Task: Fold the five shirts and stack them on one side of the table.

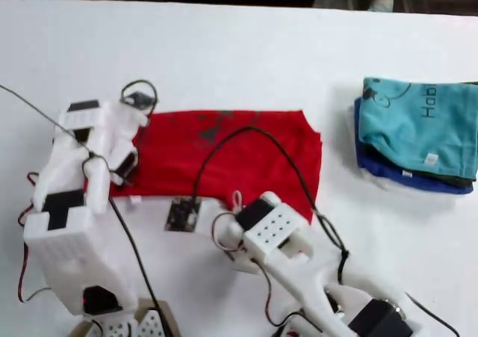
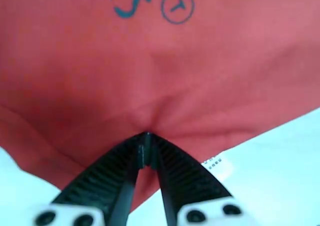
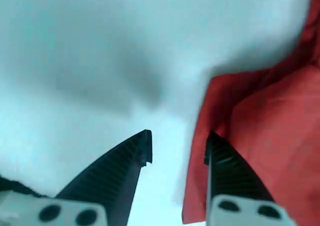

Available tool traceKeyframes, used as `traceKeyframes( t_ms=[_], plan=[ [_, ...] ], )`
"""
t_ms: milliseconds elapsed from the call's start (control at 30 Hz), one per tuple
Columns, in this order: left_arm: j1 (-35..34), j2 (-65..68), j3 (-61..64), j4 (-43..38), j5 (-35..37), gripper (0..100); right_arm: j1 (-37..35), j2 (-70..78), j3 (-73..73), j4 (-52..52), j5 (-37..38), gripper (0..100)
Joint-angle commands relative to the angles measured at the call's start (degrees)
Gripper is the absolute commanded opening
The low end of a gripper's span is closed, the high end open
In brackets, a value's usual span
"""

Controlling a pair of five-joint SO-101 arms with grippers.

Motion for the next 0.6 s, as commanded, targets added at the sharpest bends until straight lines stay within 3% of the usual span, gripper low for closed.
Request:
traceKeyframes(
  t_ms=[0,367,567],
  plan=[
    [-0.6,1.9,-1.0,0.4,0.0,3,2.8,-1.8,-0.1,-1.9,0.2,18.3],
    [-0.6,1.9,-1.1,0.3,0.0,3,3.4,-9.6,-9.6,13.8,0.2,18.3],
    [-0.6,1.9,-1.1,0.3,-0.1,3,3.6,-11.0,-6.0,12.6,0.2,18.3]
  ],
)
